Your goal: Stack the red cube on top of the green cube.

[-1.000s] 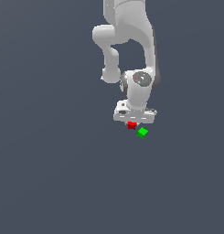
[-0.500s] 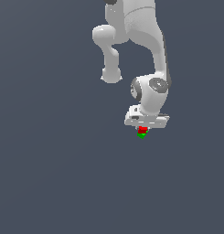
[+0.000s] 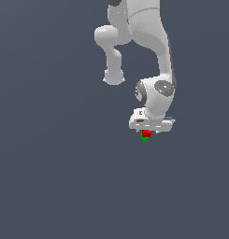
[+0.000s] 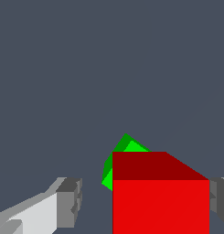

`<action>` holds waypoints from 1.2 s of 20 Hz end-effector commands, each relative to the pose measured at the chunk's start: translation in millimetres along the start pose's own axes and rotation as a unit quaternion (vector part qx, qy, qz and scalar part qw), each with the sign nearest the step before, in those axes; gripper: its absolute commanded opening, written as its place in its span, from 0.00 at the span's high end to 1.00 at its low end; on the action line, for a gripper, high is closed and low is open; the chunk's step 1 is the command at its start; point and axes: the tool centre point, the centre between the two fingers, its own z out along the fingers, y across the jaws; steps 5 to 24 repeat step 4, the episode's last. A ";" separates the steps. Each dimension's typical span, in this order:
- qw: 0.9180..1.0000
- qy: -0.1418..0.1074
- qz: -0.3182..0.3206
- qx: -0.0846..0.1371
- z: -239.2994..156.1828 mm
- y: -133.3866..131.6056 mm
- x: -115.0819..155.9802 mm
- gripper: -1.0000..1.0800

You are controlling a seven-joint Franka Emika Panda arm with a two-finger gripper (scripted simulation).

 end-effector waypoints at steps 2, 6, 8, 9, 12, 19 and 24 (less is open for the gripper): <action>1.000 0.000 0.000 0.000 0.0 0.0 0.1 0.04; 1.000 0.000 0.000 0.000 0.0 0.0 0.1 0.04; 1.000 0.000 0.000 0.000 0.0 0.0 0.1 0.04; 1.000 0.000 0.000 0.000 0.0 0.0 0.1 0.04; 1.000 0.000 0.000 0.000 0.0 0.0 0.1 0.04; 1.000 0.000 0.000 0.000 0.0 0.0 0.1 0.04; 1.000 0.000 0.000 0.000 0.0 0.0 0.1 0.04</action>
